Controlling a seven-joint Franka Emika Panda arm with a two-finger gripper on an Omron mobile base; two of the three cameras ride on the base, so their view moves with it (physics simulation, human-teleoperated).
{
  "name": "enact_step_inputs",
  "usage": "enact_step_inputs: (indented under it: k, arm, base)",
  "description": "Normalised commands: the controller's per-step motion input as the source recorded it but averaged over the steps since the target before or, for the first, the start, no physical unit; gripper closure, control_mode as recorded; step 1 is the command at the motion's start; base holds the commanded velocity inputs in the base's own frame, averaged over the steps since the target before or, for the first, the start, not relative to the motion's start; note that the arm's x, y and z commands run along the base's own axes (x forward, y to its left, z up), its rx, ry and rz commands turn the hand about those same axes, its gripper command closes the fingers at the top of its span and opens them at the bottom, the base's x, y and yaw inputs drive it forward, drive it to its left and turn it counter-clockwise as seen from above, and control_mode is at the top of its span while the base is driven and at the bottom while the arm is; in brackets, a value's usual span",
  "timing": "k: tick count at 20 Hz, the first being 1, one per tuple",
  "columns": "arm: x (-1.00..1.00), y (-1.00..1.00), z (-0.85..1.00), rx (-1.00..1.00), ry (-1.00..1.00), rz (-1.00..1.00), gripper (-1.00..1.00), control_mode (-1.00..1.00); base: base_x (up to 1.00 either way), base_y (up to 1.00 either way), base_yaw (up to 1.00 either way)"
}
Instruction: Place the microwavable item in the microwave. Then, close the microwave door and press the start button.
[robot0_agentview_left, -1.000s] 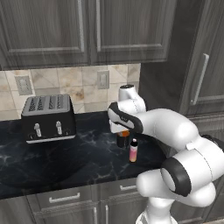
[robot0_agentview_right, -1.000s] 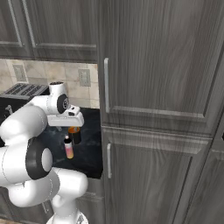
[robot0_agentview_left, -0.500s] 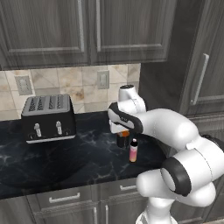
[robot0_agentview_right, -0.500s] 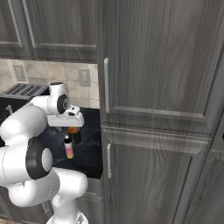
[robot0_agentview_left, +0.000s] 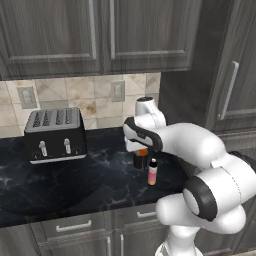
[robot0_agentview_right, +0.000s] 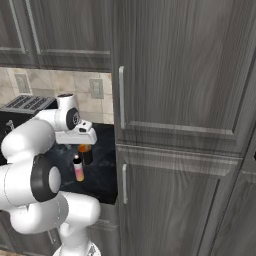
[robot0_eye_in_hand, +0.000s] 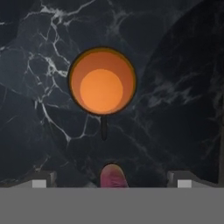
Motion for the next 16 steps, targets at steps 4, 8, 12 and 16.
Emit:
enact_step_inputs:
  k: [4,8,12,16]
  arm:
    - [0.17,0.01,0.00,0.00,0.00,0.00,-1.00,-1.00]
    - [0.15,0.09,-0.09,0.00,0.00,0.00,-1.00,-1.00]
    - [0.03,0.11,-0.17,0.00,0.00,0.01,-1.00,-1.00]
    - [0.00,0.05,-0.23,0.00,0.01,0.02,-1.00,-1.00]
  base:
    - [0.00,0.00,0.00]
    - [0.00,0.00,0.00]
    - [0.00,0.00,0.00]
    - [0.00,0.00,0.00]
